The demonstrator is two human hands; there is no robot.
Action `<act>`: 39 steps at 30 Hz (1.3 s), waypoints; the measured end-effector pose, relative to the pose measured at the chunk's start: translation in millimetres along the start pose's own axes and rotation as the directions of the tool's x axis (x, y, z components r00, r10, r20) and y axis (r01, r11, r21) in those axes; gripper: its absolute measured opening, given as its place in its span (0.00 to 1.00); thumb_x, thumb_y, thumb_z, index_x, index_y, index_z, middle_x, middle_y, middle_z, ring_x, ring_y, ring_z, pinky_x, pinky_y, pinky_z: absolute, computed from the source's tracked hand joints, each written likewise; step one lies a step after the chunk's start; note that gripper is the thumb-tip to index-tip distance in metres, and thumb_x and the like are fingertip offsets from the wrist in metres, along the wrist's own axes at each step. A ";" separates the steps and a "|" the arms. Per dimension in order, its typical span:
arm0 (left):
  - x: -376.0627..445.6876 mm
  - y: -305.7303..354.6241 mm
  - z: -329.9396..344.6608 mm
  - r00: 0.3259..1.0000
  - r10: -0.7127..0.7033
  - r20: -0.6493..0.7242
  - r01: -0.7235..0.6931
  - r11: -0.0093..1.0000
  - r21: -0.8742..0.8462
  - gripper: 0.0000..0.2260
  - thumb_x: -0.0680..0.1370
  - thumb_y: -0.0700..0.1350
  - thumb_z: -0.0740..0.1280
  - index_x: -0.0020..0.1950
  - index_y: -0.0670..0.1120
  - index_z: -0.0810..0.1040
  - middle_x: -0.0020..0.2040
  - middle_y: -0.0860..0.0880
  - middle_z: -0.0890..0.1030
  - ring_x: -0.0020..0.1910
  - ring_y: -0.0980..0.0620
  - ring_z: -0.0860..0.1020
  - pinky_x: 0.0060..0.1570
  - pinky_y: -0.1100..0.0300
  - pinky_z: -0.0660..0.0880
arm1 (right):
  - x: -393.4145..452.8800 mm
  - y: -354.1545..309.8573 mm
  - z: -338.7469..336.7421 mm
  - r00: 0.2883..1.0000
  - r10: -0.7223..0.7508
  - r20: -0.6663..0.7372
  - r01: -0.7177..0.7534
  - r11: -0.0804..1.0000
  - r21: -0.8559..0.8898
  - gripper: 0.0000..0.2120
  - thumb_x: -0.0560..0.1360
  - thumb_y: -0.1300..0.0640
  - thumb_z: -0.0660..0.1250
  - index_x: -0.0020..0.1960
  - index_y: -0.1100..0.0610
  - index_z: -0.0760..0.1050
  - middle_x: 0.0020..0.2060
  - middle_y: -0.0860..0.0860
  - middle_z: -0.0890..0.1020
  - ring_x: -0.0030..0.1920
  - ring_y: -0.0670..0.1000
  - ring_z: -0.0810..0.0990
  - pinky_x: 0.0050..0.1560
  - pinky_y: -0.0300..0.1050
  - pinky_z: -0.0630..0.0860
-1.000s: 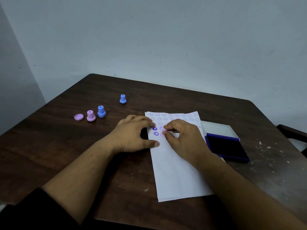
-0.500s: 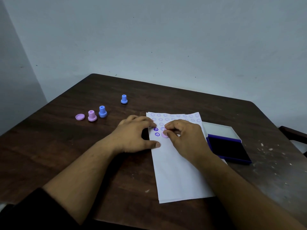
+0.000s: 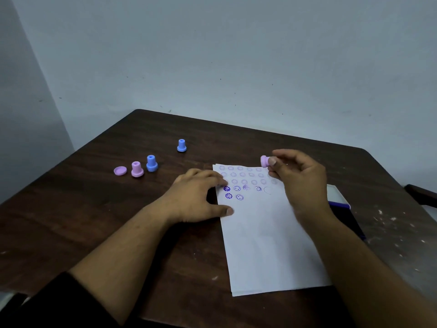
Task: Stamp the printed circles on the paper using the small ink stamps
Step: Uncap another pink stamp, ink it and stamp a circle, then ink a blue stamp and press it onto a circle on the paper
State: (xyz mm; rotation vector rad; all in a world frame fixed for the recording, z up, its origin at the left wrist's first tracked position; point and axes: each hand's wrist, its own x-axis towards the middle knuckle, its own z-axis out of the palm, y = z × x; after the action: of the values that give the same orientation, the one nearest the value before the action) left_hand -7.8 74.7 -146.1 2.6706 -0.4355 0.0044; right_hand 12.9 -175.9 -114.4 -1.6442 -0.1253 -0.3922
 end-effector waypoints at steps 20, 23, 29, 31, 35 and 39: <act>-3.6 1.4 -2.9 1.000 0.018 -0.024 -0.019 0.997 -0.074 0.32 0.69 0.72 0.68 0.70 0.61 0.73 0.72 0.56 0.75 0.71 0.51 0.69 0.72 0.48 0.64 | 48.7 -12.6 201.4 0.766 -0.013 0.642 0.417 0.770 -0.483 0.20 0.69 0.61 0.77 0.59 0.48 0.82 0.44 0.43 0.86 0.44 0.40 0.84 0.47 0.35 0.77; -3.3 1.6 -3.2 1.000 -0.004 -0.011 0.003 0.996 -0.084 0.32 0.67 0.73 0.66 0.66 0.57 0.75 0.63 0.55 0.80 0.64 0.52 0.74 0.69 0.47 0.69 | 50.2 -9.0 218.0 0.729 0.005 0.684 0.463 0.732 -0.499 0.24 0.70 0.65 0.72 0.63 0.48 0.79 0.44 0.44 0.85 0.42 0.42 0.84 0.50 0.40 0.80; -2.8 0.7 -4.1 1.000 0.025 -0.010 -0.025 0.998 -0.055 0.34 0.70 0.72 0.68 0.72 0.58 0.72 0.73 0.55 0.73 0.73 0.49 0.66 0.73 0.46 0.62 | 61.4 -23.7 229.3 0.628 0.114 0.770 0.570 0.606 -0.555 0.25 0.70 0.60 0.71 0.66 0.45 0.78 0.51 0.45 0.85 0.49 0.45 0.83 0.50 0.40 0.79; -2.9 0.9 -3.8 0.999 0.038 -0.014 -0.038 0.999 -0.019 0.35 0.71 0.71 0.68 0.75 0.59 0.71 0.76 0.56 0.70 0.75 0.49 0.63 0.74 0.47 0.59 | 74.9 -38.8 229.5 0.641 0.104 0.760 0.592 0.564 -0.576 0.26 0.65 0.58 0.68 0.62 0.45 0.80 0.55 0.46 0.84 0.54 0.48 0.82 0.56 0.44 0.79; -2.5 0.4 -2.9 0.999 0.029 -0.021 -0.029 0.999 -0.018 0.36 0.71 0.71 0.68 0.77 0.57 0.70 0.77 0.56 0.68 0.76 0.50 0.61 0.75 0.47 0.57 | 103.4 -50.9 227.5 0.714 0.065 0.697 0.607 0.438 -0.663 0.26 0.68 0.63 0.69 0.65 0.48 0.80 0.62 0.49 0.83 0.62 0.52 0.79 0.62 0.48 0.77; -2.8 -0.7 -2.7 0.999 0.036 -0.029 -0.036 0.999 -0.002 0.36 0.72 0.71 0.68 0.77 0.57 0.70 0.77 0.56 0.69 0.76 0.50 0.62 0.75 0.46 0.58 | 110.2 -31.7 232.3 0.642 0.180 0.746 0.681 0.314 -0.662 0.22 0.75 0.59 0.71 0.68 0.48 0.79 0.65 0.52 0.81 0.64 0.55 0.78 0.62 0.48 0.76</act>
State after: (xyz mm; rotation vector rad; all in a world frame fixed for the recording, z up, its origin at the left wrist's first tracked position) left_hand -10.1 77.3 -144.2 2.6566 -0.4746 0.0528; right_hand 147.5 39.5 -63.4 -2.9440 -1.0127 0.0288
